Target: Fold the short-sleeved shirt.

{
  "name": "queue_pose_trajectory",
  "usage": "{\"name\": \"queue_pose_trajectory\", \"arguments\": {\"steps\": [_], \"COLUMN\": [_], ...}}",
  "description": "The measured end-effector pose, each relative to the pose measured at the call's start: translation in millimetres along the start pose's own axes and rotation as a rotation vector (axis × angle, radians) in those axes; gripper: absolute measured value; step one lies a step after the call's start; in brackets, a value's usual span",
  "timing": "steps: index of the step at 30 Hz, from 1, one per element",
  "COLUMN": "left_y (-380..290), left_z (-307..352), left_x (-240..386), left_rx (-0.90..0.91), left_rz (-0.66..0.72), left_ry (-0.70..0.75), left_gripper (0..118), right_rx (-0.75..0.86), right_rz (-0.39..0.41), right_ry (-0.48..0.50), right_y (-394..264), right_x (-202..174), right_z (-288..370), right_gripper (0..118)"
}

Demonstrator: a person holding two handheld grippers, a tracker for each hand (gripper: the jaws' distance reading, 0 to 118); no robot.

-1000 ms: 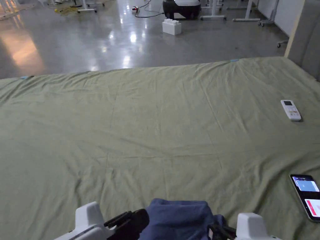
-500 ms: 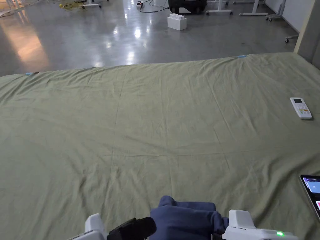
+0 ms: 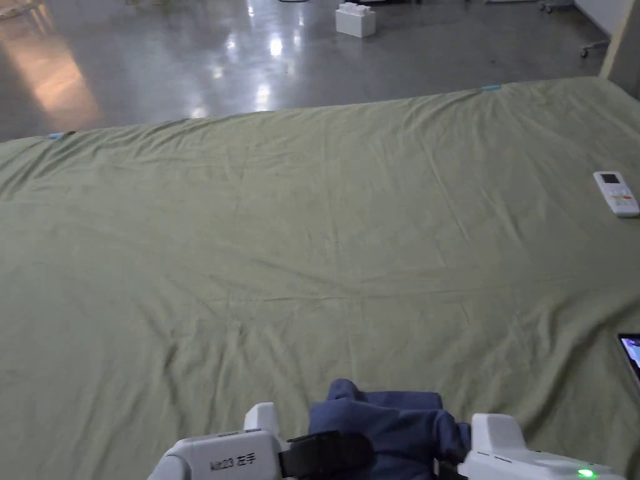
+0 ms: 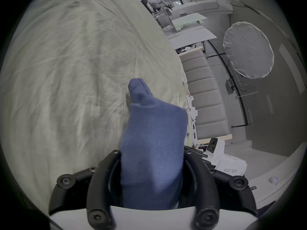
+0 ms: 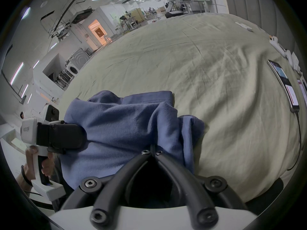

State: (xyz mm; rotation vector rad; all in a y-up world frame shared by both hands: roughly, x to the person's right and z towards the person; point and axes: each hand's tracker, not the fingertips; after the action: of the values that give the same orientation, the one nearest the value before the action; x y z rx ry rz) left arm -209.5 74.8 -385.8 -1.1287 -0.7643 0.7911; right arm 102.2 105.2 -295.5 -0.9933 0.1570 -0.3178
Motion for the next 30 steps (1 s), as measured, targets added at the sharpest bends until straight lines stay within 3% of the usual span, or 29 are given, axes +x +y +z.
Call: {"name": "queue_pose_trajectory", "arguments": {"steps": [2,6,8,11,14,16,19,21,22,23,25,26,28,29,30], "left_y": [4,17,28,52,81,98,116,122,124,126,127,122,114,109,105], "left_z": [16,97,155,255,342,392,423,418,407,400,392,395,407,412,423], "left_x": [3,3,-10,-44,-76,-95,-122,-138,-143,-149,-165,-167,-171,-162,-151], "left_rx": [-0.011,0.14,0.206,0.299,0.324,0.344,0.309,0.317,0.313,0.309,0.299,0.324,0.377,0.436,0.475], "left_rz": [0.006,-0.046,-0.041,-0.035,0.0,0.03,0.167,0.18,0.195,0.206,0.25,0.295,0.512,0.547,0.473], "left_ry": [0.001,-0.026,0.008,0.099,0.316,0.465,0.504,0.532,0.542,0.56,0.75,0.822,0.945,0.93,0.934], "left_gripper": [47,47,47,46,46,46,46,48,51,63,84,87,92,91,91], "right_rx": [-0.001,0.162,0.184,0.163,0.096,0.061,-0.023,-0.048,-0.047,-0.046,-0.038,-0.032,-0.015,0.0,0.014], "right_rz": [0.02,-0.14,-0.155,-0.145,-0.142,-0.09,-0.06,-0.07,-0.062,-0.056,-0.049,-0.045,-0.004,0.029,0.046], "right_ry": [0.005,0.255,0.298,0.27,0.26,0.245,0.217,0.22,0.22,0.217,0.213,0.213,0.214,0.201,0.185], "right_y": [4,4,2,-5,-16,-28,-41,-45,-46,-47,-45,-44,-41,-41,-40], "right_x": [-4,-11,-15,-25,-28,-30,-30,-35,-38,-41,-43,-43,-44,-44,-44], "right_z": [7,52,64,71,66,61,46,40,39,39,40,41,41,43,45], "right_gripper": [0,0,0,0,0,0,0,0,0,0,0,0,0,0,0]}}
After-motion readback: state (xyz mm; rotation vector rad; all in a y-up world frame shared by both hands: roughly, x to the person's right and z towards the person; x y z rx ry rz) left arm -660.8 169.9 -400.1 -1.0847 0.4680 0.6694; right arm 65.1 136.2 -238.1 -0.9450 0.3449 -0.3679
